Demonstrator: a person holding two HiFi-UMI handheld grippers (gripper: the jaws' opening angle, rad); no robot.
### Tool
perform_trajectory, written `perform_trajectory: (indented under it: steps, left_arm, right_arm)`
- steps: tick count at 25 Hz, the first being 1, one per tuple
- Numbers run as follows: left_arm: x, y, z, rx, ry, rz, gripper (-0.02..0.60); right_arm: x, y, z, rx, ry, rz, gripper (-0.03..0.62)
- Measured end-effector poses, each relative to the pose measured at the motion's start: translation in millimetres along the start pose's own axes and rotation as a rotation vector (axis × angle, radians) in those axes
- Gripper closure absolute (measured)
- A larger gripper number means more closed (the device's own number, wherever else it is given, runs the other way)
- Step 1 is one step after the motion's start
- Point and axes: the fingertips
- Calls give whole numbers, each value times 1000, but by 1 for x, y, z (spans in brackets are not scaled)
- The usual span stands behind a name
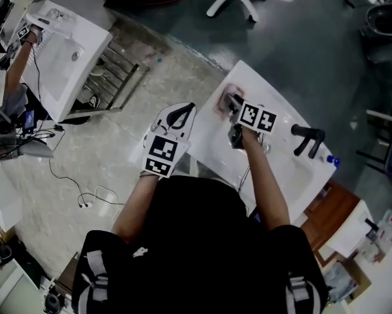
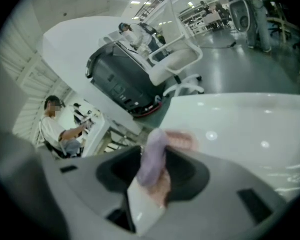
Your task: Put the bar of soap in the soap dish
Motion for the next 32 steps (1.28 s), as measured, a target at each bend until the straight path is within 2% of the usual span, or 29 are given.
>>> perform_trajectory:
  steps: [6,15,23,28,32]
  left_arm:
    - [-4,-5,1,20,-5,14,557]
    - [-8,-11,1,49,-10,35,557]
    - [-18,-20,2,90,-28,64,557]
    - [-30,-28,1,132,-50,102,557]
    - [-40,-31,3,151,-61,131,557]
  right_arm:
    - [-4,-3,-8,21,-18,9,431]
    - [-4,-1,-18,8,-42,39,431]
    - [-15,3,-44,25,-104,11,433]
    - [-25,11,-74,57,-166,-59,486]
    - [-34,19,-99,47,-220,-68,519]
Point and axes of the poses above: the fingertips, and each gripper's own axes: z forward along the fingers, y to its left, x out of its underside, and after that the axes turned 2 degrees about -z, right-handed
